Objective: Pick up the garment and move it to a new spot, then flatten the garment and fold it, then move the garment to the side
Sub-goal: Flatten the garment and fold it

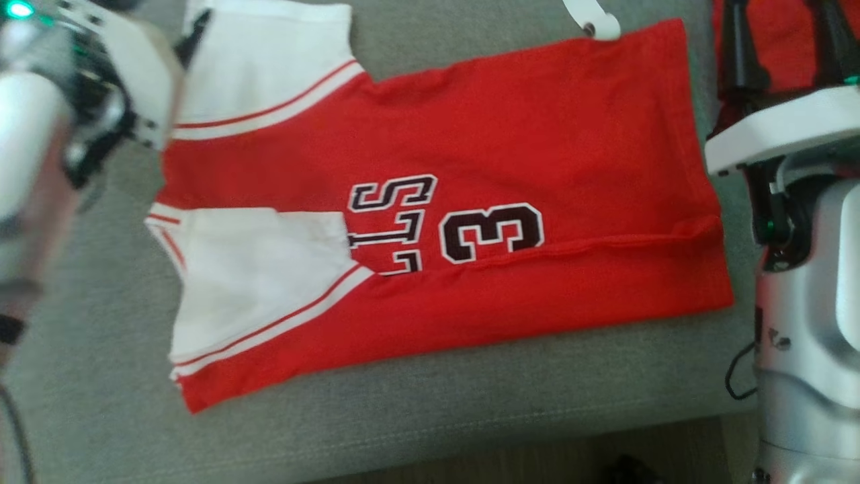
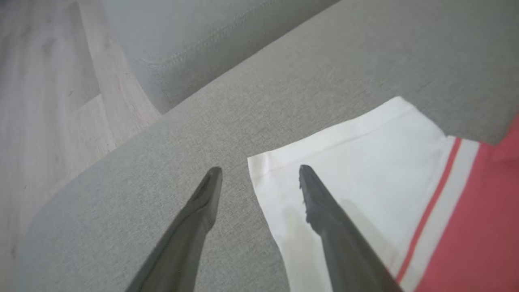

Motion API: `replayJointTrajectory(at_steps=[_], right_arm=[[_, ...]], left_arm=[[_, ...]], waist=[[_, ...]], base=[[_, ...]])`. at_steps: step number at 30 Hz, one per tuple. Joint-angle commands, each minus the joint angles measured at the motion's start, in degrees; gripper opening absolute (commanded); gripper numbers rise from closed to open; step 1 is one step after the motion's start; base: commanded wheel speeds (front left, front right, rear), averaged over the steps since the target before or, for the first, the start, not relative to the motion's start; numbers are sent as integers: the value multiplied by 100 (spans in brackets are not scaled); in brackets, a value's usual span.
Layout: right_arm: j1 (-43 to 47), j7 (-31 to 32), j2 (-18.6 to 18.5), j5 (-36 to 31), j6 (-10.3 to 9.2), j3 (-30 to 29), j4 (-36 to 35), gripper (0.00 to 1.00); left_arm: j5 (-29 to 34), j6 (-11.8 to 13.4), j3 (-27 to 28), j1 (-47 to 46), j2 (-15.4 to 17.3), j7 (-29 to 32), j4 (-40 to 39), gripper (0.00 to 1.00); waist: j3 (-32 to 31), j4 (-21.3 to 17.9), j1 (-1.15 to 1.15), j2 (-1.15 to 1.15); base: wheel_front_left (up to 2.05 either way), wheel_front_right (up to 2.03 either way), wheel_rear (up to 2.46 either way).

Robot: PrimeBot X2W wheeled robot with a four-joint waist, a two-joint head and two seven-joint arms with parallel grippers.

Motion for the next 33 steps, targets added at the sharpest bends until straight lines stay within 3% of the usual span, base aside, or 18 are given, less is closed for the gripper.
replayJointTrajectory(at_steps=[1,8,21,22,24,33], right_arm=[[-152,-19,-22,7,20,155,-218,100],[-237,-109,-22,57,20,233,-191,100],[-248,-142,-22,76,20,198,-192,100],[-248,-139,-22,69,20,188,-198,100],[-246,-133,-22,52,20,159,-204,100],[-232,-27,-22,122,20,26,32,100]], left_arm=[[-99,10,95,-344,386,44,-71,100],[-726,9,-705,-943,806,135,463,100],[-1460,8,-1575,-1343,834,-96,1026,100],[-1554,8,-1643,-1340,818,-65,1022,56],[-1738,8,-1780,-1347,810,-17,992,0],[-2103,8,-1800,-1468,583,-914,1210,0]], waist=[[248,-246,-2,0],[413,-432,-2,0],[549,-572,-2,0],[551,-570,-2,0],[548,-554,-2,0],[265,-193,-2,0]], base=[[0,0,0],[0,0,0],[0,0,0],[0,0,0],[0,0,0],[0,0,0]])
